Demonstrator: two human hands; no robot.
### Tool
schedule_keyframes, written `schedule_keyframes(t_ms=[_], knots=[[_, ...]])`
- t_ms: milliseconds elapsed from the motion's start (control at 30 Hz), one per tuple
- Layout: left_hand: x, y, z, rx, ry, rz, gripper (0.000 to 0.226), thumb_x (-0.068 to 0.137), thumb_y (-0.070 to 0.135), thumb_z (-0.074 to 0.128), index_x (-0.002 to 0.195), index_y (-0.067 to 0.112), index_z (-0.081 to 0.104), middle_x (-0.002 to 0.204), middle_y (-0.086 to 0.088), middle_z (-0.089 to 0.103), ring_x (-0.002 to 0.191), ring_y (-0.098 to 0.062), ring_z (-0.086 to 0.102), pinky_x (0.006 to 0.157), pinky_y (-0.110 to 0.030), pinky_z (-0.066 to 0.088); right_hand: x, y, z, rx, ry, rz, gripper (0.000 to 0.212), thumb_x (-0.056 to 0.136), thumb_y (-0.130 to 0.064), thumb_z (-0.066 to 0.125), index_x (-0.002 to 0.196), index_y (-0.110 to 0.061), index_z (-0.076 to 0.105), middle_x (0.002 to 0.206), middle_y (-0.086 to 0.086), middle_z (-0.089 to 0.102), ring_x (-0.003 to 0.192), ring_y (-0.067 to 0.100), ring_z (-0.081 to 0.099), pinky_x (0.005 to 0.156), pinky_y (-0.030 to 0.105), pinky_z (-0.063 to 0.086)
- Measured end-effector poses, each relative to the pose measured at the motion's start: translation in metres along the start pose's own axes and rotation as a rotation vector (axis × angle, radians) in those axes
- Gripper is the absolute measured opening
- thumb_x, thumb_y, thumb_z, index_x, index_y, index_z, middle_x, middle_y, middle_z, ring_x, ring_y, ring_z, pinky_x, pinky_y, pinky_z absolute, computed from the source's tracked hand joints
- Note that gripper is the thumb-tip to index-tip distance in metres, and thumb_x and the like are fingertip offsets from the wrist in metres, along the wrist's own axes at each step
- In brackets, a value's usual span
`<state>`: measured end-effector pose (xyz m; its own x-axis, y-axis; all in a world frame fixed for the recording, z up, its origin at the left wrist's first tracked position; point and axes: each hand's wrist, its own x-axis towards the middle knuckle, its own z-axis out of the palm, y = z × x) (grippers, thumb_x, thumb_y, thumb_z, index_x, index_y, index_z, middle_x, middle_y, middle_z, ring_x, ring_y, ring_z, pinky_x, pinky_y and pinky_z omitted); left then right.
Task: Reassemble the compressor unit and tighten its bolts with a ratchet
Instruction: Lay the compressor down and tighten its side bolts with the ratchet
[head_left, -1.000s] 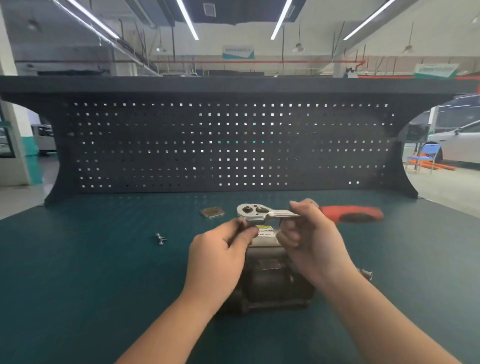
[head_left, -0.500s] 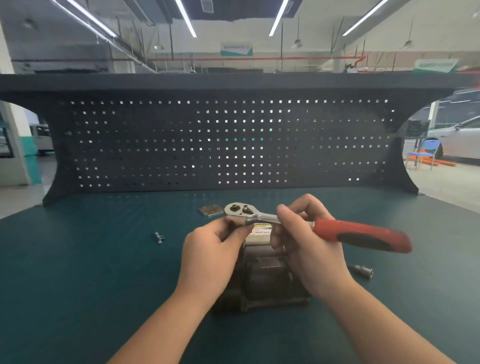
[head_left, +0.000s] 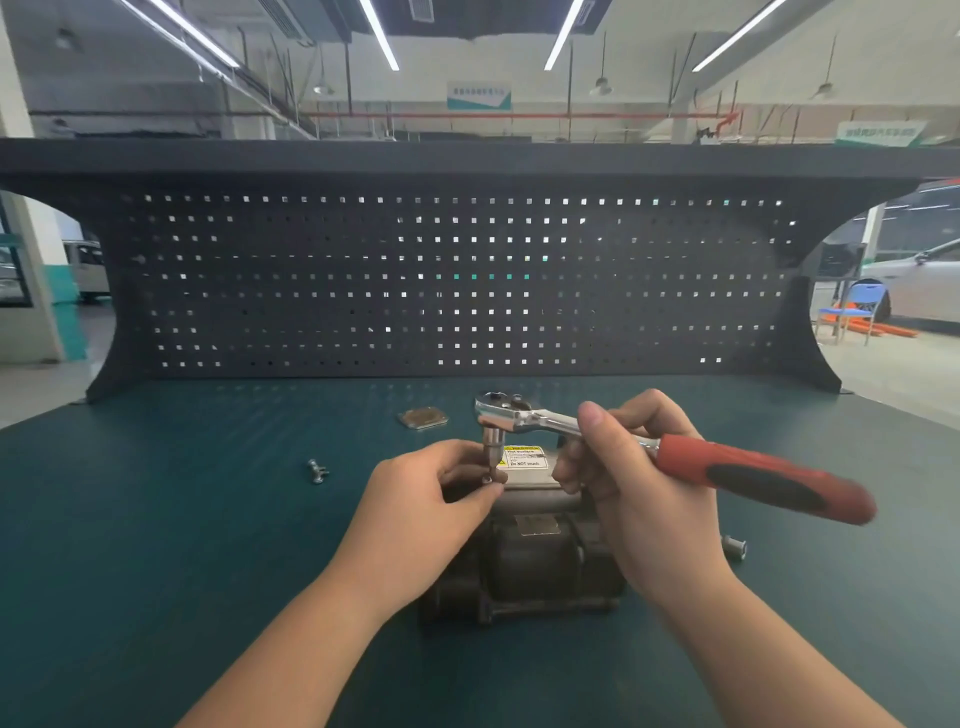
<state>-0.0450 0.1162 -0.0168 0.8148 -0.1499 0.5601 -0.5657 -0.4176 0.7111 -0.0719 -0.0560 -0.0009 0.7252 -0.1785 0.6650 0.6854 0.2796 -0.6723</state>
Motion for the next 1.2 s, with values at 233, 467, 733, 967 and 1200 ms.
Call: schedule_keyframes(t_ms=[233,467,733,967,1200], knots=[[-0.001,0.003,0.0,0.002,0.016,0.014,0.029,0.082,0.014,0.075,0.083,0.043,0.068,0.09,0.031,0.071,0.09,0.013,0.065,0.077,-0.002,0.045,-0.003,0.004,0.002,0.009,-0.033,0.0,0.024,0.077,-0.029,0.072,0.066,-0.026,0.05,0.056,0.007,0.061,0.053,0.026,0.059,0.057,0.031,0.049],[-0.002,0.004,0.003,-0.084,0.06,-0.027,0.023,0.08,0.023,0.078,0.083,0.043,0.069,0.086,0.027,0.072,0.089,0.01,0.066,0.076,-0.008,0.048,-0.012,0.01,-0.001,-0.303,0.054,-0.281,0.025,0.082,-0.029,0.066,0.063,-0.026,0.05,0.055,0.005,0.057,0.049,0.026,0.054,0.052,0.033,0.045],[-0.002,0.009,0.014,-0.2,0.213,-0.039,0.019,0.068,0.027,0.07,0.084,0.037,0.072,0.071,0.01,0.073,0.068,-0.011,0.067,0.071,-0.048,0.056,-0.002,0.01,0.01,-0.762,-0.271,-0.982,0.033,0.083,-0.003,0.058,0.055,-0.007,0.041,0.052,0.01,0.041,0.047,0.024,0.028,0.047,0.023,0.026],[-0.004,0.014,0.017,-0.198,0.195,-0.045,0.008,0.076,0.036,0.068,0.081,0.039,0.075,0.071,0.008,0.073,0.065,-0.009,0.058,0.072,-0.048,0.055,-0.015,0.017,0.014,-0.777,-0.108,-0.919,0.041,0.091,-0.012,0.055,0.053,-0.005,0.043,0.051,0.009,0.043,0.044,0.023,0.033,0.041,0.027,0.031],[-0.003,0.014,0.016,-0.182,0.205,-0.017,0.022,0.082,0.028,0.073,0.086,0.05,0.073,0.075,0.016,0.075,0.08,-0.007,0.071,0.077,-0.028,0.053,0.019,-0.004,-0.004,0.34,-0.074,0.352,0.017,0.072,-0.015,0.07,0.066,-0.022,0.055,0.049,0.004,0.048,0.036,0.009,0.035,0.035,0.015,0.026]])
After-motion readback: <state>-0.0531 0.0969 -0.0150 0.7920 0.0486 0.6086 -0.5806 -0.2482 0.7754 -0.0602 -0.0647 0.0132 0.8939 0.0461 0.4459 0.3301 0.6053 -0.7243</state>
